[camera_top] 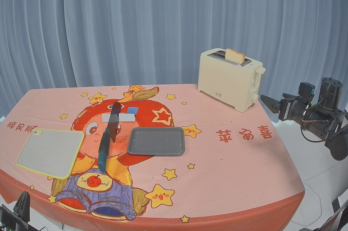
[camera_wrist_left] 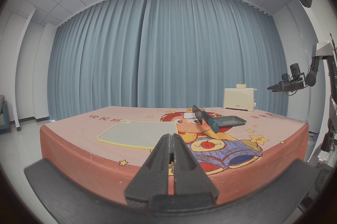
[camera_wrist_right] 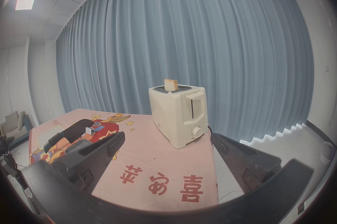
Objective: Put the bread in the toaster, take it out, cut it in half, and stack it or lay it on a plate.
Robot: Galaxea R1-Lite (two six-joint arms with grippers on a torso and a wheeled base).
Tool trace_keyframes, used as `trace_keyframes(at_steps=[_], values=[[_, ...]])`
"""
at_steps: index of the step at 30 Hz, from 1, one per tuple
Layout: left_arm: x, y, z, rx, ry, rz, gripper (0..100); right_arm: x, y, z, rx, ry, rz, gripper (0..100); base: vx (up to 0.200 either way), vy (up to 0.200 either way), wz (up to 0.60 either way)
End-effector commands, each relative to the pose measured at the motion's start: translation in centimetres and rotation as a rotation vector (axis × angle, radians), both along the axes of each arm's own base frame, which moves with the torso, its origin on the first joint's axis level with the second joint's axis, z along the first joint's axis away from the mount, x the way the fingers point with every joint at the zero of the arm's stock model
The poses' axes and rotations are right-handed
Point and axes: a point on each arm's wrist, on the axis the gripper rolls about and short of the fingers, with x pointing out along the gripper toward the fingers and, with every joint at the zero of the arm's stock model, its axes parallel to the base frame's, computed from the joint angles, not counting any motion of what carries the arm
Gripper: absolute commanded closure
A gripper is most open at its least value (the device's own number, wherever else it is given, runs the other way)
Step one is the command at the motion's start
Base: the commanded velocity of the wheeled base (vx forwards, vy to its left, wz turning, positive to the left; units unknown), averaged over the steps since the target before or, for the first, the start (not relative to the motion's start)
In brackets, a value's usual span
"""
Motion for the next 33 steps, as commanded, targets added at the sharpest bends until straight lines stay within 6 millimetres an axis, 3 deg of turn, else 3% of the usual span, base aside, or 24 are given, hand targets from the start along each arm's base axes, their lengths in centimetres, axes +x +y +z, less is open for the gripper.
trace_keyframes(at_steps=[1, 27, 33], values=[[0.0, 0.0, -0.5, 0.0, 0.0, 0.001, 100, 0.1, 0.0, -0.1, -0.001, 0.004, 0.001, 0, 0.0, 0.0, 0.0], [0.0, 0.0, -0.5, 0.0, 0.0, 0.0, 100, 0.3, -0.1, -0.2, 0.002, -0.005, 0.007, 0, 0.0, 0.0, 0.0], [0.0, 0.0, -0.5, 0.0, 0.002, 0.0, 100, 1.1, 0.8, 1.7, 0.011, -0.071, 0.041, 0, 0.0, 0.0, 0.0]])
